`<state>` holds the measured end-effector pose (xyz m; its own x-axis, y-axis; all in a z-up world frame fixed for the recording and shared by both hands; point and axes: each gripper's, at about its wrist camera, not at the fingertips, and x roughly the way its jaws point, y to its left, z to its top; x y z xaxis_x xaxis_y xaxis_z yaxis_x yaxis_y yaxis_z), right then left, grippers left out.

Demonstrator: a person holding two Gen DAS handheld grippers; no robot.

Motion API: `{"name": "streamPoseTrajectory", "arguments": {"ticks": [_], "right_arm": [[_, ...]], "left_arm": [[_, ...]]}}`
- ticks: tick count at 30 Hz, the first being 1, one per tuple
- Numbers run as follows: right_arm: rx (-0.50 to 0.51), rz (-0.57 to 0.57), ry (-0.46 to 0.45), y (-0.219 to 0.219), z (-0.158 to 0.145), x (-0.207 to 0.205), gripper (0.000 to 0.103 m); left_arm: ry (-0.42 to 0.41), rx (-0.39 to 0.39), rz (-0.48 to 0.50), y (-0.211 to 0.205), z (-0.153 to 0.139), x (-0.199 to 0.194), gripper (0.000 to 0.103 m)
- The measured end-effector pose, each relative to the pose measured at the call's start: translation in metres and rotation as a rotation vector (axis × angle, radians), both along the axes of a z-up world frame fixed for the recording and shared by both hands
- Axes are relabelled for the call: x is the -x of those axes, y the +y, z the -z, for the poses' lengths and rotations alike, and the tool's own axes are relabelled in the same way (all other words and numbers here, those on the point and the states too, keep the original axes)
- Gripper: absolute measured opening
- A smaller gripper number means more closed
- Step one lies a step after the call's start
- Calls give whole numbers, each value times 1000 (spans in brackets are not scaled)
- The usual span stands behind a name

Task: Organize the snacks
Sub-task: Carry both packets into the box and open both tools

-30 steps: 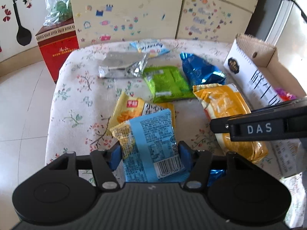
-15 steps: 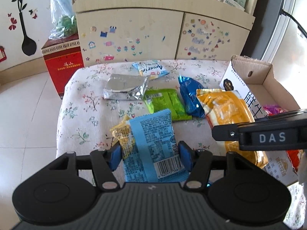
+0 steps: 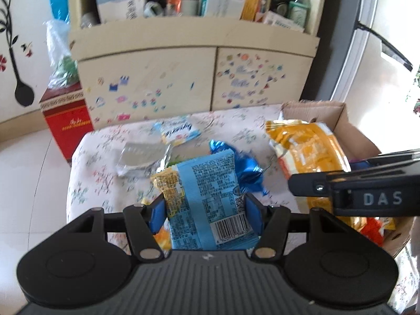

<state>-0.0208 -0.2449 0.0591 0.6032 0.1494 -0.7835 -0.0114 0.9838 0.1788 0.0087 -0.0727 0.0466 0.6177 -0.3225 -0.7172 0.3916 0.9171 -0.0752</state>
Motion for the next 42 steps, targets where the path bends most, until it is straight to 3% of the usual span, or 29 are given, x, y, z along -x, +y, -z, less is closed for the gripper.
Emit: {"name": "streamPoseTrajectory", "arguments": {"ticks": [8, 16, 24, 32, 42], "right_arm": [[32, 104, -133, -39, -38, 23, 58], [51, 222, -193, -78, -52, 53, 58], [62, 307, -186, -103, -51, 68, 58], [67, 340, -170, -114, -50, 72, 58], [53, 394, -142, -125, -45, 73, 58]], "left_arm": [[-53, -2, 74, -24, -26, -6, 60], [-73, 27, 161, -49, -40, -5, 60], [-55, 83, 223, -78, -39, -3, 60], [-90, 93, 306, -116, -40, -6, 60], [-71, 108, 370, -154, -30, -18, 60]]}}
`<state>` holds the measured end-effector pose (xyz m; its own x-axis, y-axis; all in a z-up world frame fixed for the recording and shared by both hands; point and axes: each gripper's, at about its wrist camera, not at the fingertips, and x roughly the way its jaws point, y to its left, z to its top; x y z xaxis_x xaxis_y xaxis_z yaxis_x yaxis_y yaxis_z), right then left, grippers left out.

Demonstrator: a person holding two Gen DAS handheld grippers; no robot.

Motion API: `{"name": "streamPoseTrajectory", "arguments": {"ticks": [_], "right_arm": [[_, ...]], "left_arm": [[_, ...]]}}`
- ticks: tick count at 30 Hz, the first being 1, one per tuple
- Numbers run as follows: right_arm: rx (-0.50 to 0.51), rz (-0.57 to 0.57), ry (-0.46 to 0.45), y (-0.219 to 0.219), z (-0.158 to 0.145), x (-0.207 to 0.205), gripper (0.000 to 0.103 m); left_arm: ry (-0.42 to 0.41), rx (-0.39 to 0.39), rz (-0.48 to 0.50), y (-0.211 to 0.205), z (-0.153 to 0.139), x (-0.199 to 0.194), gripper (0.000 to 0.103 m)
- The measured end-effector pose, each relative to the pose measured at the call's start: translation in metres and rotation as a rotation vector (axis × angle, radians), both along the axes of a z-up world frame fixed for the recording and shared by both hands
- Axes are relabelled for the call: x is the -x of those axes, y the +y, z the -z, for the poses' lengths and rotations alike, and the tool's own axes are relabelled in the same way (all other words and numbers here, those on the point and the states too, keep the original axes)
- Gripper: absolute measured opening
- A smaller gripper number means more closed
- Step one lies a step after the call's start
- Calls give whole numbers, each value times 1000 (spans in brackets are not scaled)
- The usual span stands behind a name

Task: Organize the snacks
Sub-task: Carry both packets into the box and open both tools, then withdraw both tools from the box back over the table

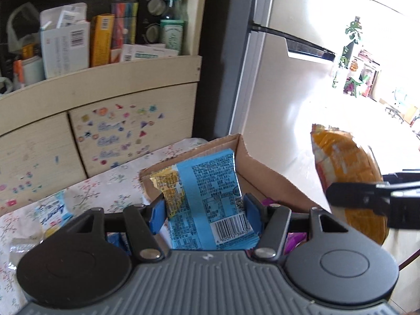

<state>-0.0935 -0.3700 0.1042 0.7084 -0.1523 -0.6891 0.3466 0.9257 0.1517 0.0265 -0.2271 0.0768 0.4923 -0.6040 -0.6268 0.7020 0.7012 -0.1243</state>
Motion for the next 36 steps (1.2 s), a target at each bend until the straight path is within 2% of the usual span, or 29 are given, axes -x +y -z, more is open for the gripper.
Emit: {"name": "streamPoseTrajectory", "arguments": {"ticks": [3, 5, 7, 8, 15, 26, 36], "right_arm": [[-7, 17, 13, -3, 3, -1, 60], [-17, 38, 15, -7, 4, -2, 67], [-36, 57, 11, -10, 4, -2, 80], [-42, 67, 6, -11, 4, -1, 85], [-108, 69, -17, -15, 4, -2, 89], [-41, 30, 7, 3, 4, -14, 98], [-21, -15, 3, 23, 0, -13, 101]], "left_arm": [[7, -7, 3, -11, 5, -5, 61], [18, -10, 0, -15, 9, -9, 83], [26, -7, -23, -15, 11, -10, 91], [32, -4, -31, -14, 11, -10, 92], [40, 1, -64, -2, 5, -12, 92], [22, -54, -98, 22, -4, 0, 92], [9, -73, -130, 54, -18, 12, 92]]}}
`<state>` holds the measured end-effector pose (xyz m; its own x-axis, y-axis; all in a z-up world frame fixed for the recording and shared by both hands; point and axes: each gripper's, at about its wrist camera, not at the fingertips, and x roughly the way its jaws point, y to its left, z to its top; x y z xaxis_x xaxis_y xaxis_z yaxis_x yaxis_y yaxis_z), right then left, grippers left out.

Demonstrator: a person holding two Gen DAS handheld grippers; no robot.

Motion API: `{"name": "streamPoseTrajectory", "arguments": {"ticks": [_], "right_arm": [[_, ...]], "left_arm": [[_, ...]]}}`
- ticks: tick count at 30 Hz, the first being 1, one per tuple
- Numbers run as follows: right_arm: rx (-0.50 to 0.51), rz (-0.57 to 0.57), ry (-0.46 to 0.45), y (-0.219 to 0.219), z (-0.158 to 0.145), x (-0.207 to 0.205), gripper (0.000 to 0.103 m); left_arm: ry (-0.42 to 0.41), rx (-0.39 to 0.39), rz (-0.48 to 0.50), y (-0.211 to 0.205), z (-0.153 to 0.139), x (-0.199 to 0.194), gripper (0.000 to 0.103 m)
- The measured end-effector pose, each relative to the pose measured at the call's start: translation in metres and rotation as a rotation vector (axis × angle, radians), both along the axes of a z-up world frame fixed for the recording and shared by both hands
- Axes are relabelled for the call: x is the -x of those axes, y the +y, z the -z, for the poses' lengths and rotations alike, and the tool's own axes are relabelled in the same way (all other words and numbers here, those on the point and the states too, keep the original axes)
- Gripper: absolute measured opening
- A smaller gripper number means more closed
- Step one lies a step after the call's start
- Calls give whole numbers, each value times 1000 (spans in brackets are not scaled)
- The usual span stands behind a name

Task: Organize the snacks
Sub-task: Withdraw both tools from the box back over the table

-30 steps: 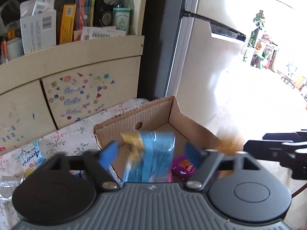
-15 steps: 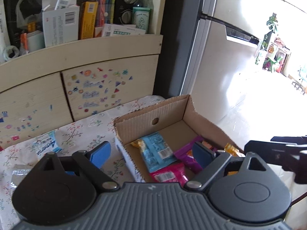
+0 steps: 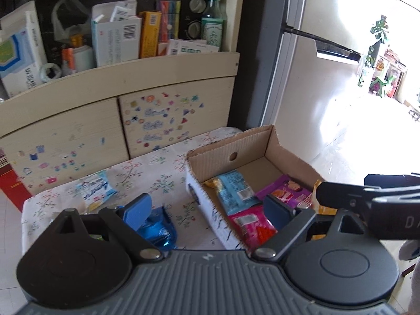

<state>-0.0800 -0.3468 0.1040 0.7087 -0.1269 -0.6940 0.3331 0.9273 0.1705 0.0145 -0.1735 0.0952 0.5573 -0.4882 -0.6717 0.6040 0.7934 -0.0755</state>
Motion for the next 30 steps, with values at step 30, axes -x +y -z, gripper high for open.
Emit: {"name": "streamPoseTrajectory", "arguments": {"ticks": [30], "right_arm": [[-41, -368, 107, 120, 43, 42, 101]], "left_arm": [[78, -45, -252, 178, 12, -3, 92]]}}
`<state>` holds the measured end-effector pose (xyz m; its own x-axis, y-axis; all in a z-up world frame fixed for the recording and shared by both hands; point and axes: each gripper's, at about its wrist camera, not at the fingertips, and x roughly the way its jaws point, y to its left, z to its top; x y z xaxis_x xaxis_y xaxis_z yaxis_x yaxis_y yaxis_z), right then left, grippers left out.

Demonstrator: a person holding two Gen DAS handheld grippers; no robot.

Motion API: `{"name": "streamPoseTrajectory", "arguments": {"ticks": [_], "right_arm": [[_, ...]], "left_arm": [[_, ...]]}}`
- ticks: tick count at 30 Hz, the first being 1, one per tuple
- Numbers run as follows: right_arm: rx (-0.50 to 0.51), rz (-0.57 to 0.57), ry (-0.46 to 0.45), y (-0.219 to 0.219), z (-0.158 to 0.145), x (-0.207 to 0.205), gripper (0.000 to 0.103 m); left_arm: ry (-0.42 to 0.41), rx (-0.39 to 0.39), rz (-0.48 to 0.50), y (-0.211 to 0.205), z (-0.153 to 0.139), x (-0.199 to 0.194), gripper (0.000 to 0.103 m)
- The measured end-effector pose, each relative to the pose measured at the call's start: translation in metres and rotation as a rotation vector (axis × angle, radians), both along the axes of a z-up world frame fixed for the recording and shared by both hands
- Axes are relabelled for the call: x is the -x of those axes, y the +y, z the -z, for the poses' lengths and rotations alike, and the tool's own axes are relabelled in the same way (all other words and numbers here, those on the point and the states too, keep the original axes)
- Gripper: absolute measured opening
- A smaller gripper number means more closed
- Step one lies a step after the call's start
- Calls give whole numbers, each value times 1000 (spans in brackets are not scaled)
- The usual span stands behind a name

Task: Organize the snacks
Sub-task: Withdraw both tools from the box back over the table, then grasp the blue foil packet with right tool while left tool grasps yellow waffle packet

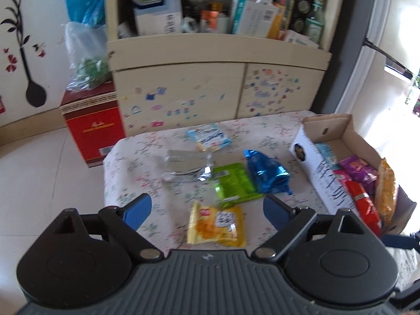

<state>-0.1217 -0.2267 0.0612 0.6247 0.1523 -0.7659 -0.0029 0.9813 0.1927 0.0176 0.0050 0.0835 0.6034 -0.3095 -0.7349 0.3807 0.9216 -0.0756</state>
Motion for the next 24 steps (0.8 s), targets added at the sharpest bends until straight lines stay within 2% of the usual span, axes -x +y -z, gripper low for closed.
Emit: {"name": "streamPoseTrajectory", "arguments": {"ticks": [7, 17, 20, 24], "right_arm": [[-8, -27, 75, 21, 21, 5, 103], [-40, 47, 179, 30, 52, -1, 103], [-33, 51, 194, 34, 58, -3, 103], [-43, 56, 209, 36, 62, -6, 103]], "left_arm": [[57, -9, -21, 9, 26, -9, 92], [65, -111, 101, -35, 70, -16, 92], [79, -114, 127, -46, 80, -20, 92], [78, -159, 147, -58, 94, -26, 92]]}}
